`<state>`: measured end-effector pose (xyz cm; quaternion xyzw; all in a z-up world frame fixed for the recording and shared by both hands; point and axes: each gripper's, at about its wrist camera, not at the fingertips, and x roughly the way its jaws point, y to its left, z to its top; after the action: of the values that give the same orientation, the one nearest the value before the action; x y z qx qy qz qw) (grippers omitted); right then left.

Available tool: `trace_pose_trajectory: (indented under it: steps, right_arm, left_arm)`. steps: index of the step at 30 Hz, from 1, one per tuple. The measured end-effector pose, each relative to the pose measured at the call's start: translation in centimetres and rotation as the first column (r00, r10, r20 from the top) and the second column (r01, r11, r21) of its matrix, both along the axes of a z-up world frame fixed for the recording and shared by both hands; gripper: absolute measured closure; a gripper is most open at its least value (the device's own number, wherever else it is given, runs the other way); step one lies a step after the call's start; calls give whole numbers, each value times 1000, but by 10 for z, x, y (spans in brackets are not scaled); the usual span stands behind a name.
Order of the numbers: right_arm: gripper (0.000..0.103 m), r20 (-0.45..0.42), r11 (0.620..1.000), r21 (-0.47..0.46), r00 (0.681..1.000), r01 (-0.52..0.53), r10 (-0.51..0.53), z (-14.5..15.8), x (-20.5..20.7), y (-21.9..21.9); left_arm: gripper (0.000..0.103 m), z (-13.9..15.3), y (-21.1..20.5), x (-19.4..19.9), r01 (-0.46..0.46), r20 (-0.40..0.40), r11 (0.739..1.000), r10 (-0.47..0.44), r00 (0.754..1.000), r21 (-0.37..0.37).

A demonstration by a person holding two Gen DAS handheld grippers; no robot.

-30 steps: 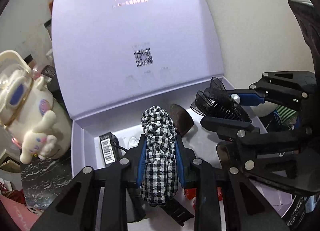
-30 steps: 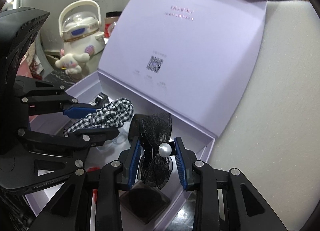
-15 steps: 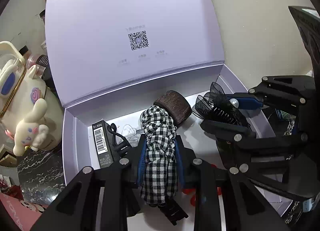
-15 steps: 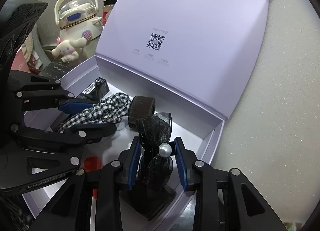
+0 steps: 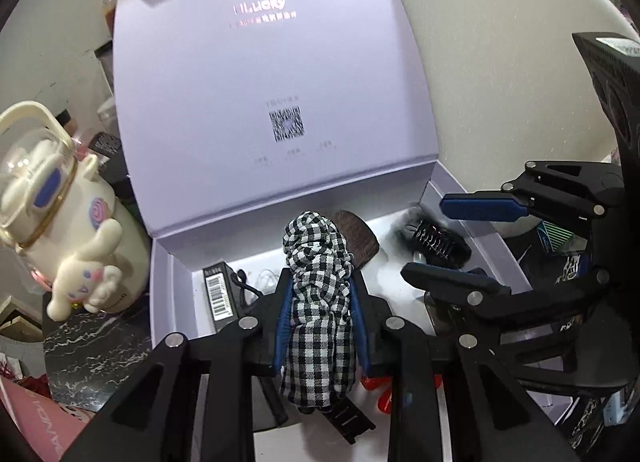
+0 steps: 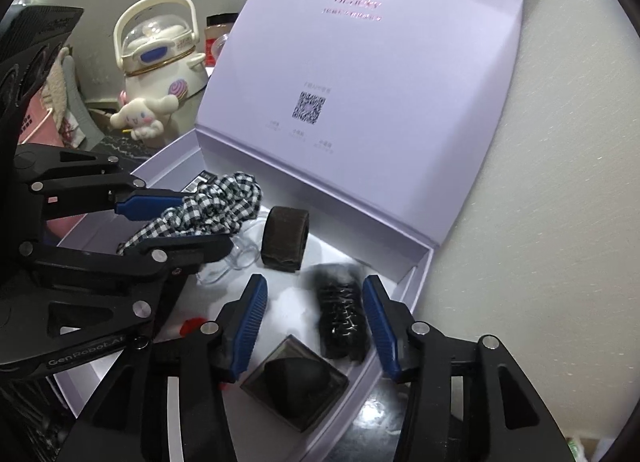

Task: Organize rigid objects
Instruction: 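Lower the scrunchie into the box with the left tool while the right tool lowers the bow clip, then open the left tool on the scrunchie while the right tool releases the bow clip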

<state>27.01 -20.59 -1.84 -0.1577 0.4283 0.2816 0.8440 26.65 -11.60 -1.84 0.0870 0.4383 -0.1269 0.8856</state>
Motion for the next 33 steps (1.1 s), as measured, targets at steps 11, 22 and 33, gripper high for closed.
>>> trace_pose_trajectory:
  steps: [11,22,33]
  right_arm:
    - [40,15,1000,2,1000,26,-26,15,-12,-11]
    - [36,29,999,11,999,45,-45,28,-33,-29]
    - [34,67,999,22,997,48,-49,48,-49,-27]
  left_arm:
    - [70,3,-4,-2,-90,-35,994,92,995,64]
    - [69,12,7,-15,-140,-56,989,143,988,56]
    - [69,43,21,-53,-156,1,986,157,988,53]
